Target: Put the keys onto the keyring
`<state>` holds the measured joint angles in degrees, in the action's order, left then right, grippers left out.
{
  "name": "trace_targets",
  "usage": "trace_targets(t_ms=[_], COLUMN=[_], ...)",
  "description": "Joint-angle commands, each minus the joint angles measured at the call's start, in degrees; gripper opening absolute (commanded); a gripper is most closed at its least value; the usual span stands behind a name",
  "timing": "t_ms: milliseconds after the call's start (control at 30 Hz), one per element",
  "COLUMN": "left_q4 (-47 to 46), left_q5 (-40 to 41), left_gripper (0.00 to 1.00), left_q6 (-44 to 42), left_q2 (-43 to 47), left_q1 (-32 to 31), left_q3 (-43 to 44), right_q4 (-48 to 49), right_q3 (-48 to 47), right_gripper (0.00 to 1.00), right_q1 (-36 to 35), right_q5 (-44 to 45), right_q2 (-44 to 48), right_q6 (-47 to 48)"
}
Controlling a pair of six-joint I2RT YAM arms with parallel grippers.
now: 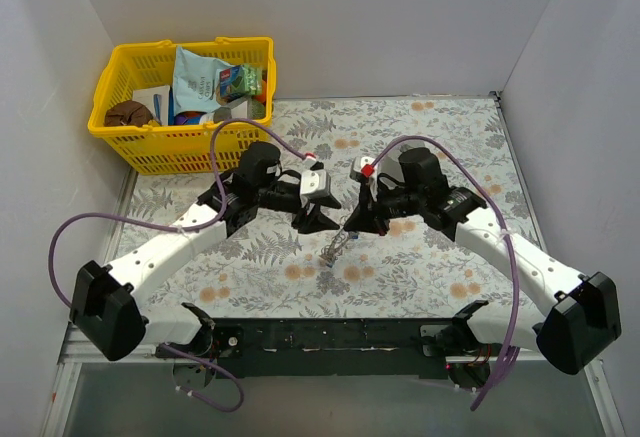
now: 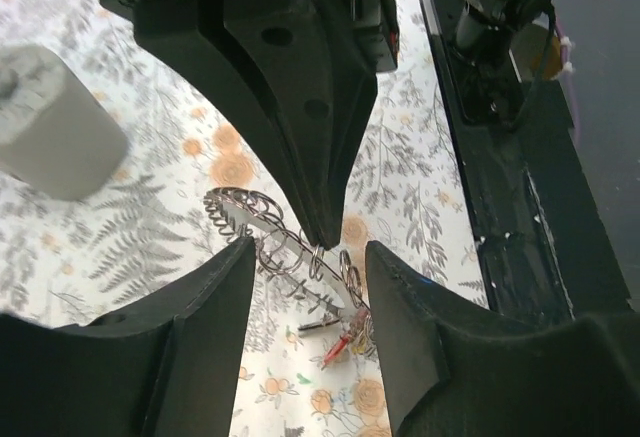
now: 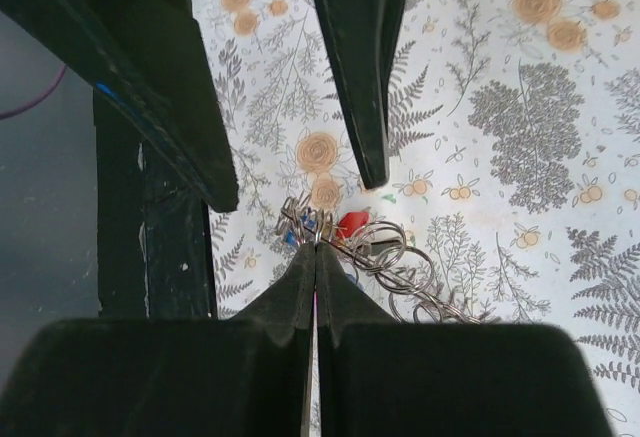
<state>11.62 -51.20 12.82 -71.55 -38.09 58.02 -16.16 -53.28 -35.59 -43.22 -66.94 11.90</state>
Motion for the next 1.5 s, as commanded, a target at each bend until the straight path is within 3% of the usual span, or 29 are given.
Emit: trace_targets(t_ms=[0, 600, 833, 1033, 1067, 1100, 1167, 1200, 1300, 1467], left_q4=[12.1, 10.7, 10.4, 10.3, 9.7, 9.0, 5.2, 3.3, -4.2, -20.7], left_q5=[-3.2, -7.1, -6.6, -5.8, -5.8, -5.5, -5.2, -4.5, -3.5, -0.4], left_gripper=[0.46, 0.27, 0.01, 0.00, 0.00, 0.00, 0.00, 0.00, 0.00, 0.00], left_q6=[-6.8, -7.4, -7.2, -7.2, -6.8, -6.2, -3.5, -2.3, 2.8, 11.0], left_q2=[-3.0, -8.4, -9.1, -8.7, -8.5, -7.9, -6.9, -5.5, -3.2, 2.7], left_q1=[-0.1, -1.4, -1.6, -1.6, -1.6, -1.6, -1.6, -1.6, -1.6, -1.5], left_q3=[4.4, 5.1, 5.6, 5.3, 5.2, 4.9, 3.0, 2.0, -1.7, -9.5], right_q4=[-5.5, 1.4, 1.6, 2.9, 4.4, 5.6, 8.6, 9.8, 11.2, 12.5], right_q3=[-4.7, -1.4, -0.9, 0.4, 0.8, 1.2, 3.0, 3.8, 5.3, 7.4], right_gripper=[0.01, 0.01, 0.01, 0.01, 0.03, 0.16, 0.30, 0.43, 0.57, 0.64], right_q1=[0.2, 0.2, 0.2, 0.2, 0.3, 0.3, 0.3, 0.3, 0.7, 1.8], right_q5=[-3.5, -5.5, -5.5, -4.9, -2.9, -2.6, -0.7, -0.1, 2.2, 2.0], right_q2=[-1.2, 0.7, 0.9, 2.0, 2.8, 3.5, 5.7, 6.6, 9.5, 12.1], right_q6=[5.8, 2.3, 2.2, 1.3, 0.3, -1.2, -3.2, -3.8, -4.4, -4.8])
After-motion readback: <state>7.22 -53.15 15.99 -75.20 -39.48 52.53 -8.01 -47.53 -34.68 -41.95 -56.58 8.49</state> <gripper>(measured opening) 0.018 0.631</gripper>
